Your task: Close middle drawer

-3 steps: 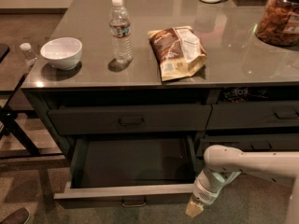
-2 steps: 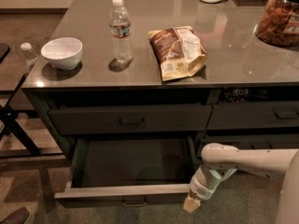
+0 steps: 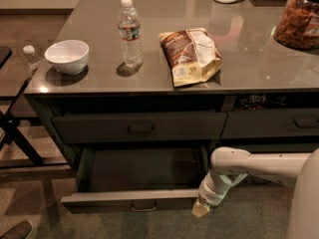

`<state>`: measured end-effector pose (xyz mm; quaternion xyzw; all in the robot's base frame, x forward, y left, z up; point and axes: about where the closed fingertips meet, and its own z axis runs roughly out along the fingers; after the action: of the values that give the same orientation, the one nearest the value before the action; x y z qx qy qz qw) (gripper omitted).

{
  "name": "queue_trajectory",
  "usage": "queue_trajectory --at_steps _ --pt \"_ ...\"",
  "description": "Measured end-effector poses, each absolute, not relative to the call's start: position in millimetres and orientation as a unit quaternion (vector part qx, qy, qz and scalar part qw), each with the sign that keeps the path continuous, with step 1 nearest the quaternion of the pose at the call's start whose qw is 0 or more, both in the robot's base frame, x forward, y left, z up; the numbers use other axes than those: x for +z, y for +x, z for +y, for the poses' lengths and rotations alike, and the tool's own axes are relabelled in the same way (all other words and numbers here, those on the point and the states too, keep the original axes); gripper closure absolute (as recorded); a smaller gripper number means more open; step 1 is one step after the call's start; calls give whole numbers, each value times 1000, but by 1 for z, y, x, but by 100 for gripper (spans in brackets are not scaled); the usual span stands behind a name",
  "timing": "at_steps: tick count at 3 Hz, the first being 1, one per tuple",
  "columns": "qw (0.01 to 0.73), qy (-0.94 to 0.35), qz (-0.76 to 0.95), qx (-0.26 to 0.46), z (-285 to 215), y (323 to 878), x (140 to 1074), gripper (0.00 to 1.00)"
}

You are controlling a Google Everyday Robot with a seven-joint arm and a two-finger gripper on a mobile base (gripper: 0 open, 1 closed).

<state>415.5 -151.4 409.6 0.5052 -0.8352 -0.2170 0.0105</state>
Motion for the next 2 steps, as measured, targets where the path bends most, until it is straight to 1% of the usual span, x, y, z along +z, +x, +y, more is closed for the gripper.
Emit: queue_trajectory --at_steps 1,2 --pt "10 505 -835 -217 -151 416 410 81" --pt "10 505 -835 -217 -151 416 410 58"
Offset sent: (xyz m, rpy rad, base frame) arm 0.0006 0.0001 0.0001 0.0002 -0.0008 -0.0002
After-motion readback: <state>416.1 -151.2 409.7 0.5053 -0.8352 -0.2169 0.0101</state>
